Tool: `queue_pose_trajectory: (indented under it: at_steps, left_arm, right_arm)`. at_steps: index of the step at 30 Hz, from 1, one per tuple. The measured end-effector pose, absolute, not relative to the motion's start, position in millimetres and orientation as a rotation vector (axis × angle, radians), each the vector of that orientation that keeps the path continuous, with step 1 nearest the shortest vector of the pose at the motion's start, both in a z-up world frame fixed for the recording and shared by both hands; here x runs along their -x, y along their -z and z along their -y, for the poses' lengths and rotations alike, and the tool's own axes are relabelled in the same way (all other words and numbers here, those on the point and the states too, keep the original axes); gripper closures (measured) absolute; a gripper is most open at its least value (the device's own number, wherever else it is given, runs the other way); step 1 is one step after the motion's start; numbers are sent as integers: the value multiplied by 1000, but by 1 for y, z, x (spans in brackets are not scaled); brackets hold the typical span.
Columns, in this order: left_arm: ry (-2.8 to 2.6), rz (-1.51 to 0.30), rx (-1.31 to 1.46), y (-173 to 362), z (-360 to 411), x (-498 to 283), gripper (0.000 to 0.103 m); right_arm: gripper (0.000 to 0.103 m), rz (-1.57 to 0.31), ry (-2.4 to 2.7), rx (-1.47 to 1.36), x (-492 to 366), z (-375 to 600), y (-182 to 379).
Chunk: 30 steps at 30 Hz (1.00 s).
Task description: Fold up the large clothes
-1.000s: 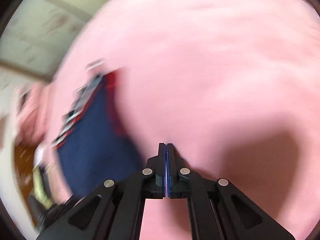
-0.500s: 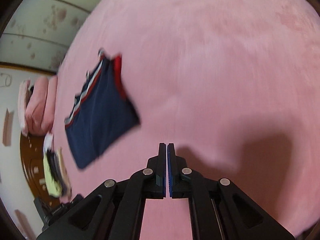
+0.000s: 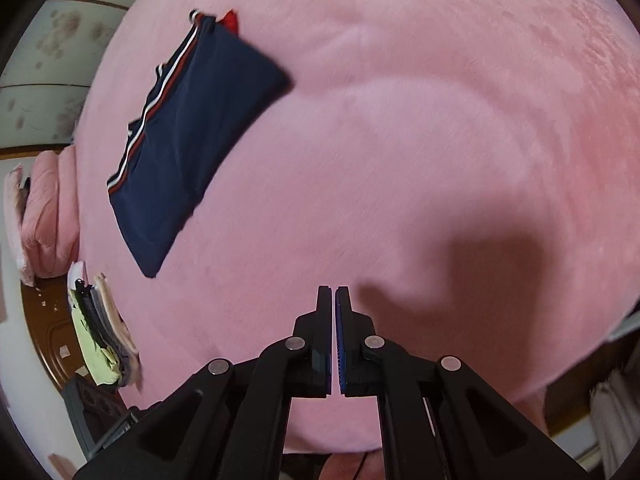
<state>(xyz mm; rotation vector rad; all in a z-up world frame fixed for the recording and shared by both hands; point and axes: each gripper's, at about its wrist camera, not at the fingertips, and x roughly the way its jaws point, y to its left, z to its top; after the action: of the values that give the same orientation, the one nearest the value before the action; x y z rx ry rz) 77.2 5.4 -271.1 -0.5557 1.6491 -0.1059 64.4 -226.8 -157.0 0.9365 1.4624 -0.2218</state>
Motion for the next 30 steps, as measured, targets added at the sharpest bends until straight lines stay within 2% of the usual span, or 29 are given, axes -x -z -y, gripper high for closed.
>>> queue_pose_trajectory:
  at_steps: [7, 11, 15, 19, 24, 30]
  left_arm:
    - [43, -1633, 587, 274, -28, -117, 35]
    - [17, -1598, 669, 298, -27, -147, 35]
    - [-11, -1485, 793, 326, -31, -175, 35]
    - [-53, -1303, 910, 327, -40, -187, 35]
    - [-98, -1180, 932, 327, -46, -197, 35]
    - [-140, -1243, 908, 335, -42, -215, 35]
  right_arm:
    - [101, -1379, 206, -912, -127, 200, 120]
    - [101, -1307, 162, -636, -192, 176, 106]
    - [101, -1232, -30, -564, -238, 162, 105]
    - [101, -1204, -137, -477, -287, 143, 114]
    - [101, -1297, -235, -468, -316, 127, 149]
    - [103, -1363, -230, -418, -321, 125, 166]
